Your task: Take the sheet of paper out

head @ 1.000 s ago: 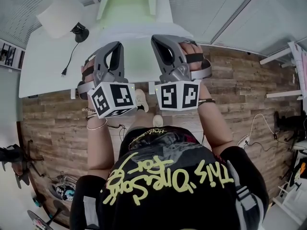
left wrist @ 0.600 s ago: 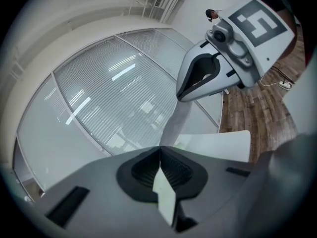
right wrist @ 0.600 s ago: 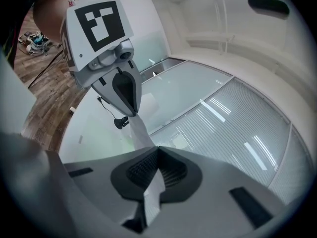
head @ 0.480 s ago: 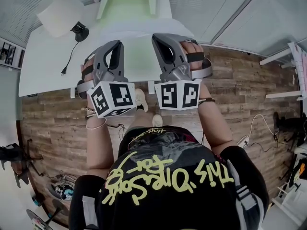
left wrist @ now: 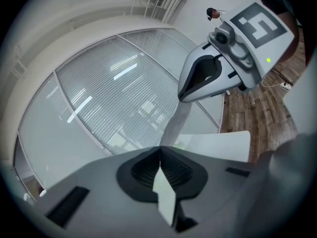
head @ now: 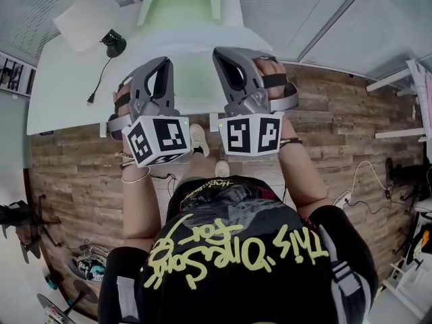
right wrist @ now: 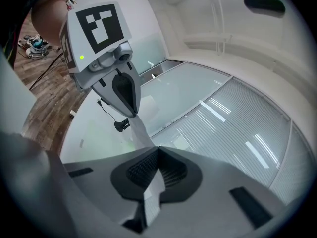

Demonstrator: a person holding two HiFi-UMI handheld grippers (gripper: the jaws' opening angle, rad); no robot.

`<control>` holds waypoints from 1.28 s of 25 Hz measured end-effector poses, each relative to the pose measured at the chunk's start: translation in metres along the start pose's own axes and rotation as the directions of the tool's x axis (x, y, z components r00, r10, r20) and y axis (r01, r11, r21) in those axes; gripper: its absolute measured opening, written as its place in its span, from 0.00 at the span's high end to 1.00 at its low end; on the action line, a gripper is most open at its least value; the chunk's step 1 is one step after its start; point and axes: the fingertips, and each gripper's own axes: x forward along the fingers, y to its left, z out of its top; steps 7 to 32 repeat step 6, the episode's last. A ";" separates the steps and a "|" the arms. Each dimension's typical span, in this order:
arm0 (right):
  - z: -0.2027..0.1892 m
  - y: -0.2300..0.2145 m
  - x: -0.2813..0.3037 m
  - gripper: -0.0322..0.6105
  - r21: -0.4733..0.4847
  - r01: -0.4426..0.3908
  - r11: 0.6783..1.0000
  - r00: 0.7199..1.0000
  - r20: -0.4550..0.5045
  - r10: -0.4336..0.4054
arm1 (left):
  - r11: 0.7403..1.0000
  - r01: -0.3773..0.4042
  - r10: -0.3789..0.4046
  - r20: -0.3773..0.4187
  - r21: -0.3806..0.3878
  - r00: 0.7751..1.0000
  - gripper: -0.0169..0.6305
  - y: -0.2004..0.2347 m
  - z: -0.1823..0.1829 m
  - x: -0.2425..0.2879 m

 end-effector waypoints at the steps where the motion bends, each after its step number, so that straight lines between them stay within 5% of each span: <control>1: 0.000 0.000 0.000 0.94 0.001 -0.001 1.000 1.000 0.000 0.001 | 1.000 -0.001 0.001 -0.001 -0.001 1.000 0.96 0.000 0.000 0.000; 32: 0.003 0.004 0.002 0.94 0.000 -0.005 1.000 1.000 0.006 0.005 | 1.000 -0.006 0.006 -0.003 -0.005 1.000 0.96 0.002 -0.005 0.000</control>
